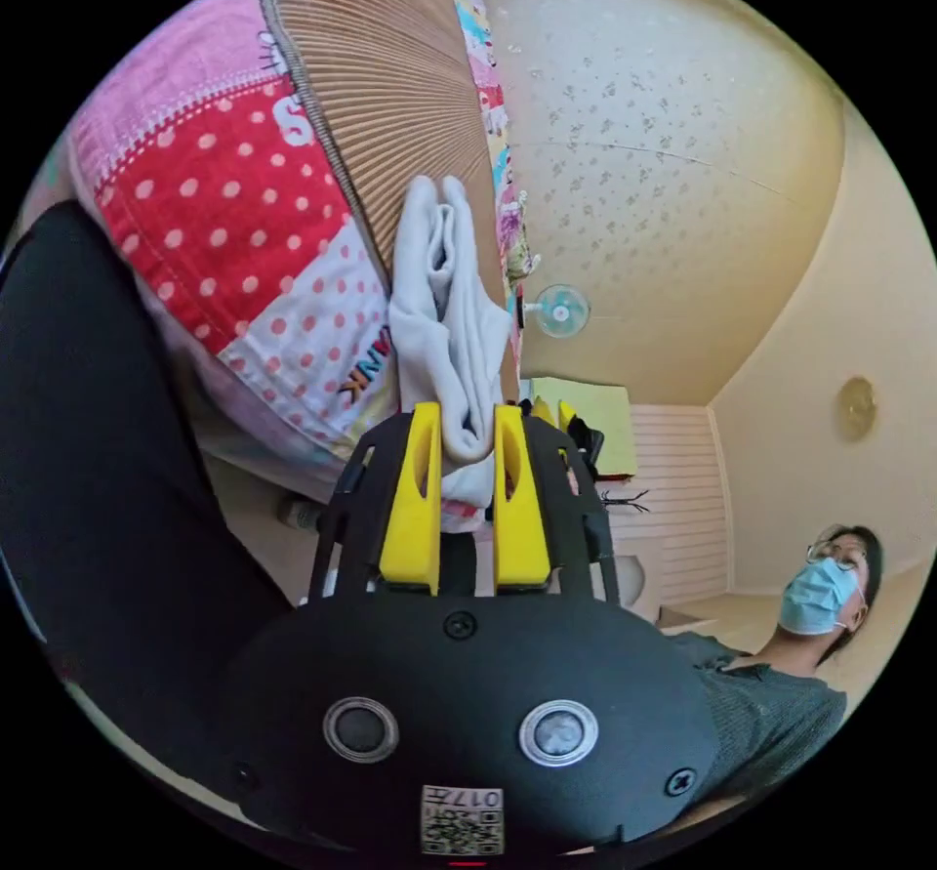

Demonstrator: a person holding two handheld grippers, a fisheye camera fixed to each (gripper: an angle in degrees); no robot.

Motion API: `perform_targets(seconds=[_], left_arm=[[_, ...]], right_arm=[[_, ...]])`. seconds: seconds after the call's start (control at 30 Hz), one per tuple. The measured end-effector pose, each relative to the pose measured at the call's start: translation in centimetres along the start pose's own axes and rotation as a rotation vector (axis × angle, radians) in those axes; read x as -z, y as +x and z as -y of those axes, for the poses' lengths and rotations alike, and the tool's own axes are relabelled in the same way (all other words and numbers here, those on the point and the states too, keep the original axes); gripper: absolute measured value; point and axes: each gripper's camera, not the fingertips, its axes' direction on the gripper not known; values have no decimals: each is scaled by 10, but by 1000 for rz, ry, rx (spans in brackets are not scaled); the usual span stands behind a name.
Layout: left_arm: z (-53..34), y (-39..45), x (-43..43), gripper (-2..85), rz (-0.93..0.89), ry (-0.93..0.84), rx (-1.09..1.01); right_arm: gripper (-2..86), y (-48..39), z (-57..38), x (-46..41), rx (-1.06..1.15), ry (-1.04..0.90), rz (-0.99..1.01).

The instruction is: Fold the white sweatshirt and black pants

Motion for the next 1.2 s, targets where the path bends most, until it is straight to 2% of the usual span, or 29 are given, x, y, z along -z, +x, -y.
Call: perform_targets(seconds=[0.03, 0.1, 0.2, 0.3, 0.37, 0.43, 0.5, 0.57, 0.67, 0.73, 0.8, 0.87, 1.03, 1.2], left_arm=[[1, 24, -13, 81, -2, -31, -79], [-1, 59, -38, 80, 86, -106, -185], [-14, 103, -80, 78, 218, -161, -349], [-31, 123, -117, 76, 276, -195, -442], [-43, 132, -135, 81, 314, -211, -486], [-52, 139, -138, 83, 252, -230, -507], [-60, 146, -137, 78, 101, -265, -535], [-68, 150, -142, 71, -29, -343, -528], [-71, 140, -158, 119, -5, -417, -476], [-71, 128, -170, 157, 49, -435, -437], [-67, 114, -186, 169, 80, -454, -391], [-57, 97, -208, 189, 140, -447, -339], [-24, 66, -255, 245, 159, -326, -270], [13, 52, -304, 252, 190, -264, -253]], right_arm=[[101, -16, 19, -17, 37, -96, 5], [131, -41, 41, -33, 86, -159, 0], [179, -70, 75, -70, 118, -333, -143], [162, -79, 90, -119, 148, -560, -301], [94, -85, 86, -126, 221, -618, -530], [75, -84, 81, -94, 226, -542, -563], [68, -65, 73, -35, 171, -423, -432], [65, -14, 44, 61, 91, -229, -157], [66, 66, -33, 163, 15, 18, 44], [72, 114, -81, 197, -62, 66, 16], [86, 166, -124, 216, -246, 38, -66], [131, 200, -172, 242, -368, 98, -170], [184, 214, -202, 285, -260, 307, -121], [228, 263, -168, 271, -195, 250, -114]])
